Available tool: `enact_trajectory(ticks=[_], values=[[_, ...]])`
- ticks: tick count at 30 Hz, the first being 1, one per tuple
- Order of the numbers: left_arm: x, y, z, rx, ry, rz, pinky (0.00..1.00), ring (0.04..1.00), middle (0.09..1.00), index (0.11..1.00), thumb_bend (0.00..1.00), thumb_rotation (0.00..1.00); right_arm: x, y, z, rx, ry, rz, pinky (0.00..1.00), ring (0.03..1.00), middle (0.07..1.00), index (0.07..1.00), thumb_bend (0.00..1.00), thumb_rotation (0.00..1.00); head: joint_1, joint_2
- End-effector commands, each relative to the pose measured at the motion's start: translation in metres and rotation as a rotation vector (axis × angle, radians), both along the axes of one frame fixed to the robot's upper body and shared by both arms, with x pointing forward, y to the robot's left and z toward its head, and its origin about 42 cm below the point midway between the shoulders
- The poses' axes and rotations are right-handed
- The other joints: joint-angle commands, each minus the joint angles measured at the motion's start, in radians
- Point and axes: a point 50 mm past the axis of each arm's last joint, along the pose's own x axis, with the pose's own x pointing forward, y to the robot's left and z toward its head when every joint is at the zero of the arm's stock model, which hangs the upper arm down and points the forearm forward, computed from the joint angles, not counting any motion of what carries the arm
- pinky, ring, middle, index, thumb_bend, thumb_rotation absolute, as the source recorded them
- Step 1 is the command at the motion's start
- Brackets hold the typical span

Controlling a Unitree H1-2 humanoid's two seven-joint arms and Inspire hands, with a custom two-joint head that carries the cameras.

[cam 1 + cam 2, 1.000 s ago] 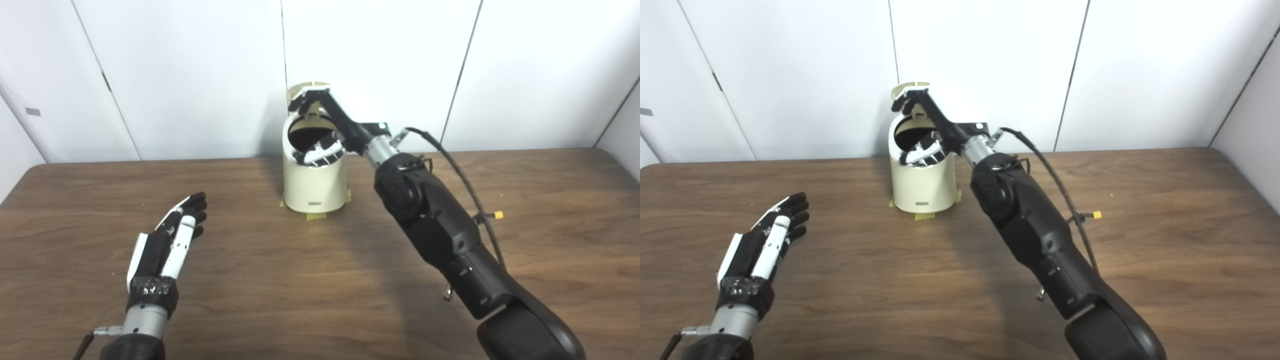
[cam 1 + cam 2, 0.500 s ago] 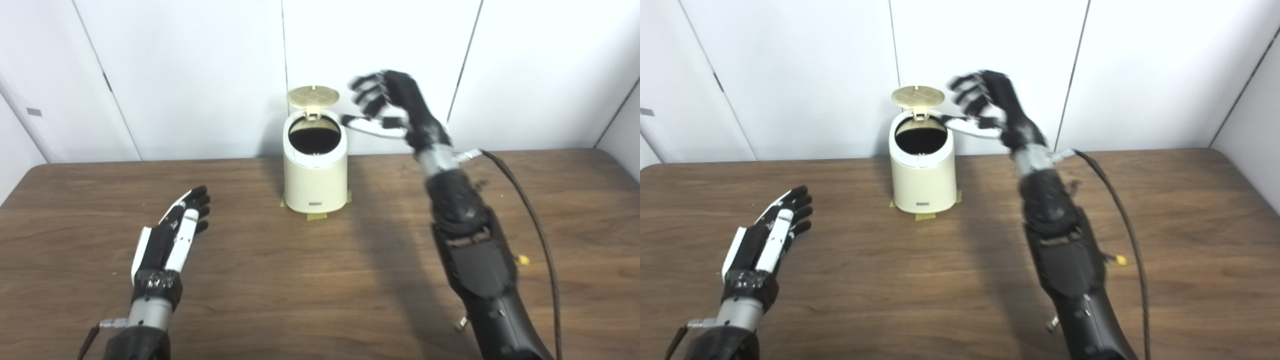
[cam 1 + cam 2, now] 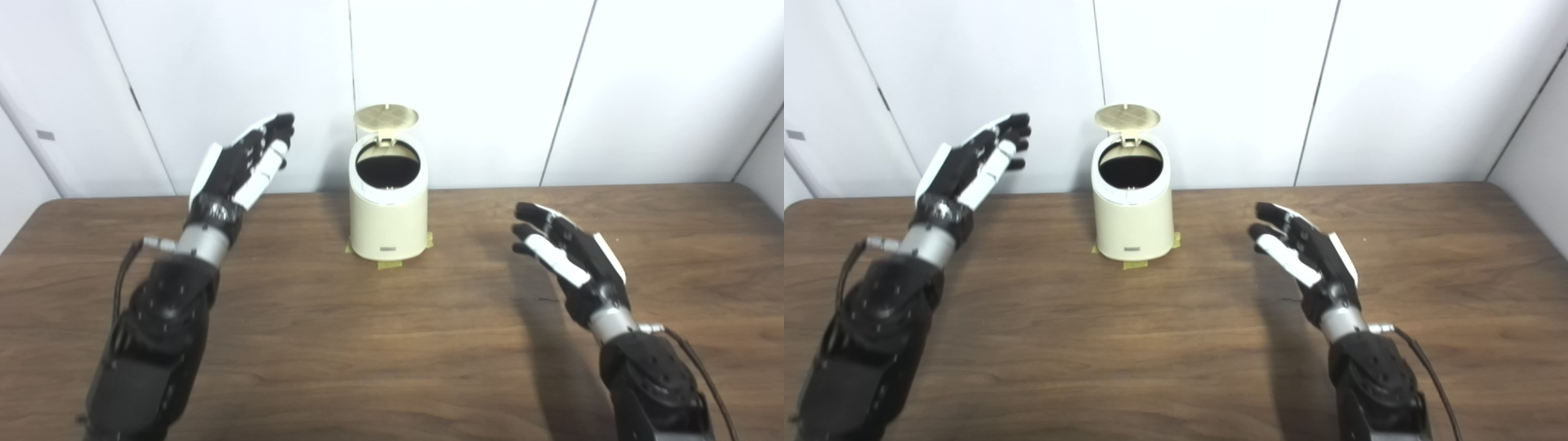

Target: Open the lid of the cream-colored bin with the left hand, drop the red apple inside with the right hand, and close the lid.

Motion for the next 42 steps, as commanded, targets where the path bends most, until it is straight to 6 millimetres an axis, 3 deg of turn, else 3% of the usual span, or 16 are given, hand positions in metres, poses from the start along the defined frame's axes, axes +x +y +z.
enact_trajectory(ticks=[1,6,12,21,30,36,42], values=[[0.017,-0.006,0.037,0.051,-0.081,-0.038,0.87,0.916,0.917,0.896,0.35,0.73,-0.004,0.004,0.016,0.048,-0.106,0.017,0.95,0.972,0.941,0.993,0.54,0.79,0.001,0.001],[0.043,-0.021,0.055,0.071,-0.072,-0.075,0.88,0.930,0.931,0.898,0.36,0.76,-0.023,0.010,0.008,0.106,-0.095,0.032,1.00,0.999,0.964,1.000,0.50,0.98,0.012,-0.007],[0.074,-0.042,0.070,0.155,-0.034,-0.105,0.89,0.932,0.942,0.912,0.39,0.83,-0.039,0.017,0.000,0.110,-0.094,0.039,1.00,1.000,0.982,1.000,0.54,1.00,0.019,-0.011],[0.099,-0.067,0.068,0.260,0.048,-0.146,0.93,0.960,0.947,0.921,0.37,0.87,-0.048,0.032,-0.013,0.122,-0.073,0.048,0.99,1.000,0.980,1.000,0.54,1.00,0.027,-0.024],[0.107,-0.087,0.067,0.366,0.080,-0.193,1.00,1.000,0.967,0.945,0.38,0.99,-0.048,0.037,-0.017,0.143,-0.057,0.049,0.97,0.982,0.959,1.000,0.55,1.00,0.020,-0.030],[0.100,-0.093,0.066,0.434,0.038,-0.190,1.00,0.986,0.944,0.918,0.38,1.00,-0.045,0.036,-0.020,0.155,-0.040,0.044,0.94,0.966,0.947,1.000,0.55,1.00,0.021,-0.031],[0.093,-0.088,0.068,0.626,-0.096,-0.123,0.86,0.896,0.886,0.855,0.30,1.00,-0.042,0.034,-0.024,0.130,-0.017,0.053,0.93,0.943,0.920,1.000,0.56,1.00,0.024,-0.032]])
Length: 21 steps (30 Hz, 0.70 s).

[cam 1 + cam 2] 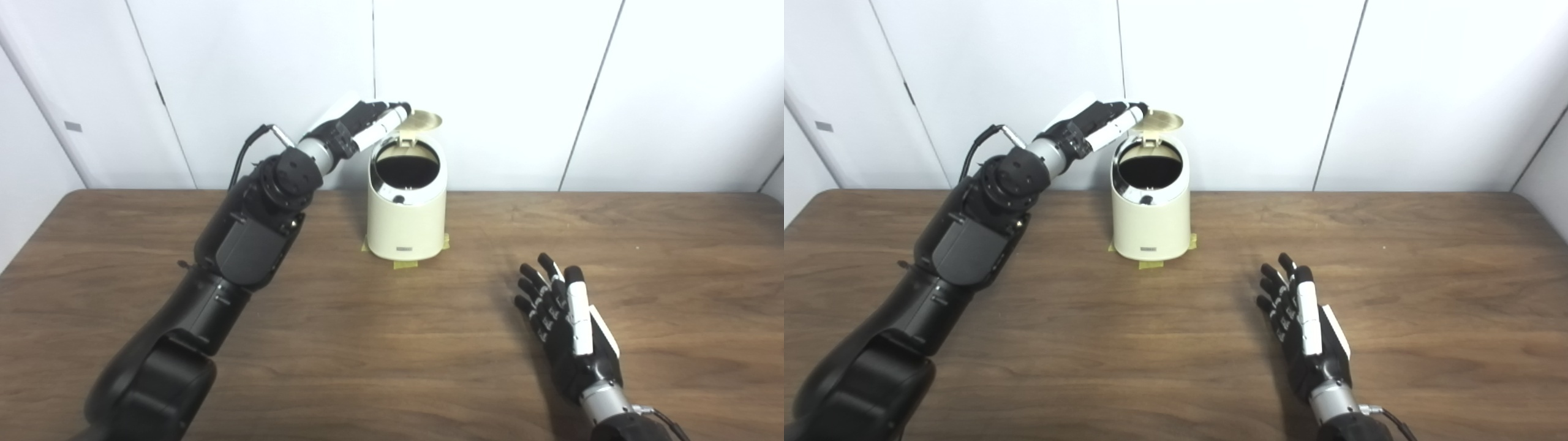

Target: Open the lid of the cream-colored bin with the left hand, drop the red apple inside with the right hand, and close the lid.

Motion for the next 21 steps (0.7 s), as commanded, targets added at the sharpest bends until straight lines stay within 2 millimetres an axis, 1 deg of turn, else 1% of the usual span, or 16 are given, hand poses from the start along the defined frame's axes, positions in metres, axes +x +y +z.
enact_trajectory(ticks=[1,5,8,9,11,14,15,18,21], values=[[-0.001,-0.001,0.038,0.045,-0.164,0.002,0.85,0.888,0.883,0.851,0.31,1.00,0.009,0.000,0.015,-0.011,-0.078,0.011,0.93,0.944,0.919,1.000,0.56,1.00,0.001,0.002],[-0.004,0.002,0.039,0.129,-0.204,0.025,0.84,0.881,0.885,0.853,0.34,1.00,0.011,-0.002,0.013,-0.008,-0.065,0.023,0.93,0.950,0.920,1.000,0.55,1.00,0.004,0.004],[-0.005,0.006,0.039,0.187,-0.234,0.045,0.83,0.878,0.888,0.857,0.36,0.97,0.012,-0.002,0.012,-0.004,-0.053,0.023,0.93,0.949,0.916,1.000,0.55,1.00,0.005,0.005],[-0.006,0.007,0.038,0.208,-0.243,0.049,0.82,0.868,0.877,0.849,0.37,0.94,0.012,-0.003,0.011,0.000,-0.051,0.024,0.93,0.947,0.916,1.000,0.54,1.00,0.005,0.007],[-0.007,0.009,0.038,0.240,-0.255,0.052,0.83,0.864,0.868,0.843,0.38,0.92,0.013,-0.003,0.010,0.002,-0.050,0.027,0.93,0.943,0.913,1.000,0.53,1.00,0.005,0.007],[-0.009,0.012,0.036,0.297,-0.268,0.043,0.88,0.882,0.870,0.840,0.40,0.94,0.013,-0.003,0.010,0.004,-0.046,0.025,0.93,0.936,0.901,1.000,0.53,1.00,0.007,0.008],[-0.010,0.013,0.036,0.319,-0.273,0.038,0.90,0.888,0.870,0.839,0.40,0.96,0.014,-0.003,0.009,0.003,-0.044,0.024,0.93,0.933,0.897,0.998,0.53,1.00,0.008,0.009],[-0.011,0.016,0.034,0.365,-0.281,0.032,0.95,0.909,0.877,0.841,0.42,0.99,0.015,-0.003,0.009,-0.002,-0.041,0.022,0.94,0.936,0.894,1.000,0.53,1.00,0.008,0.010],[-0.015,0.017,0.032,0.410,-0.293,0.016,0.96,0.914,0.876,0.840,0.43,0.99,0.016,-0.003,0.008,-0.013,-0.041,0.023,0.93,0.935,0.894,1.000,0.53,1.00,0.007,0.010]])
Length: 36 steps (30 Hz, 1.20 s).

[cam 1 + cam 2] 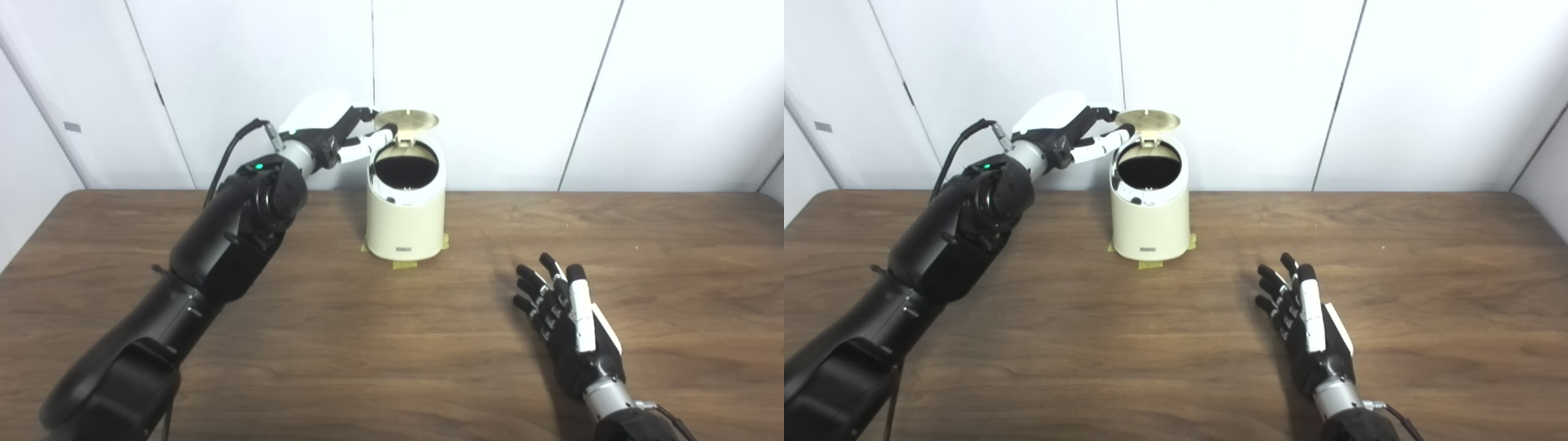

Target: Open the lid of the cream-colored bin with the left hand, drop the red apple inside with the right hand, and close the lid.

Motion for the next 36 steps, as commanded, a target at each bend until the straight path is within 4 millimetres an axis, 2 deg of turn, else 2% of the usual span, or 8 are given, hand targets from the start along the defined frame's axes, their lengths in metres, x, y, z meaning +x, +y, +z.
enact_trajectory(ticks=[1,6,13,29,36], values=[[-0.002,-0.001,0.029,0.047,-0.103,-0.035,0.96,0.914,0.875,0.841,0.44,1.00,0.009,0.002,0.011,-0.013,-0.054,0.010,0.93,0.935,0.893,1.000,0.53,1.00,-0.001,0.001],[-0.009,-0.002,0.020,0.137,-0.122,-0.087,0.96,0.901,0.856,0.837,0.44,1.00,0.011,0.002,0.009,-0.025,-0.052,0.004,0.92,0.934,0.886,1.000,0.52,1.00,-0.002,0.001],[-0.012,-0.004,0.012,0.166,-0.134,-0.137,0.94,0.889,0.846,0.833,0.44,1.00,0.012,0.002,0.007,-0.047,-0.052,0.000,0.91,0.937,0.885,1.000,0.52,1.00,-0.004,-0.001],[-0.022,-0.010,0.007,0.211,-0.108,-0.155,0.96,0.909,0.867,0.845,0.45,1.00,0.014,-0.001,0.005,-0.085,-0.047,-0.005,0.90,0.937,0.891,1.000,0.51,1.00,-0.008,-0.001],[-0.033,-0.015,0.004,0.359,-0.175,-0.188,0.97,0.917,0.869,0.848,0.43,1.00,0.014,-0.003,0.003,-0.105,-0.038,0.005,0.90,0.925,0.877,1.000,0.49,1.00,-0.008,0.003]])
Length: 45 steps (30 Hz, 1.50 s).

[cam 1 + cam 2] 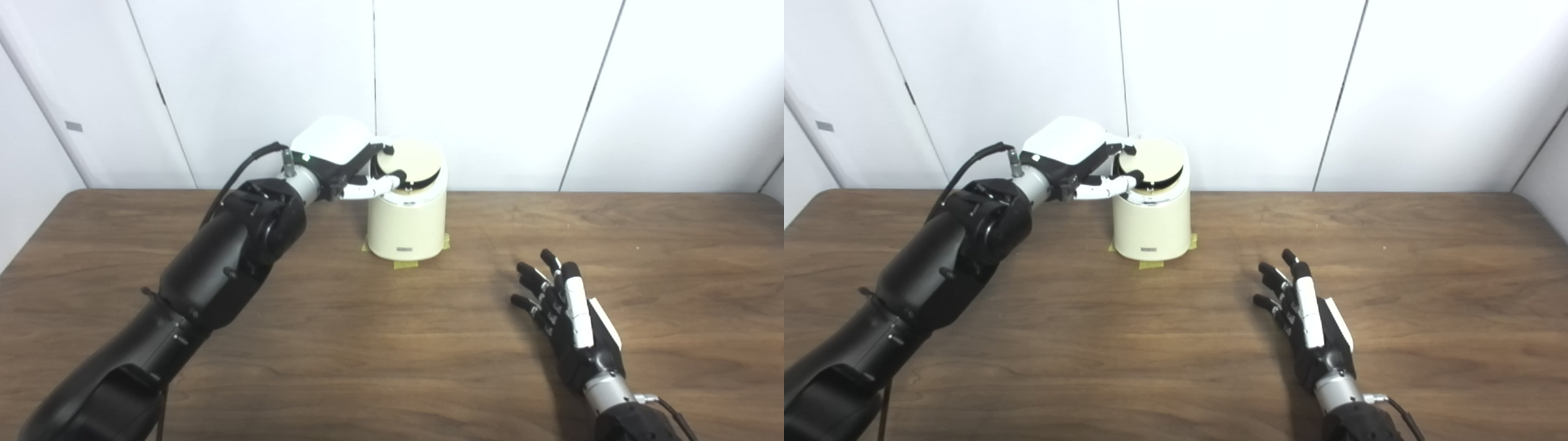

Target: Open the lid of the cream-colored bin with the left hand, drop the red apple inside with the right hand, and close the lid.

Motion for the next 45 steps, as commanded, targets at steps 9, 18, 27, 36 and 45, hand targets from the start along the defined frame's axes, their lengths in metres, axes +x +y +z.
enact_trajectory(ticks=[9,18,27,36,45], values=[[-0.014,-0.017,0.010,0.206,-0.264,-0.147,0.98,0.892,0.835,0.805,0.43,1.00,0.007,0.001,0.002,-0.011,-0.012,0.016,0.89,0.901,0.821,1.000,0.48,1.00,-0.002,0.001],[-0.015,-0.021,0.004,0.387,-0.330,-0.168,0.99,0.897,0.826,0.786,0.48,1.00,0.007,0.002,0.002,-0.014,-0.006,0.016,0.89,0.899,0.813,1.000,0.50,1.00,-0.002,0.001],[-0.017,-0.021,-0.001,0.432,-0.316,-0.168,0.97,0.886,0.807,0.770,0.49,1.00,0.007,0.003,0.002,-0.014,-0.001,0.014,0.89,0.892,0.805,1.000,0.50,1.00,-0.004,0.002],[-0.018,-0.020,-0.005,0.443,-0.261,-0.155,0.96,0.893,0.818,0.776,0.51,1.00,0.007,0.002,0.004,-0.013,-0.007,0.011,0.89,0.885,0.797,1.000,0.49,1.00,-0.006,0.006],[-0.017,-0.017,-0.017,0.432,-0.166,-0.141,0.97,0.907,0.833,0.770,0.52,1.00,0.007,0.002,0.006,-0.009,-0.008,0.005,0.88,0.879,0.786,1.000,0.48,1.00,-0.013,0.007]])
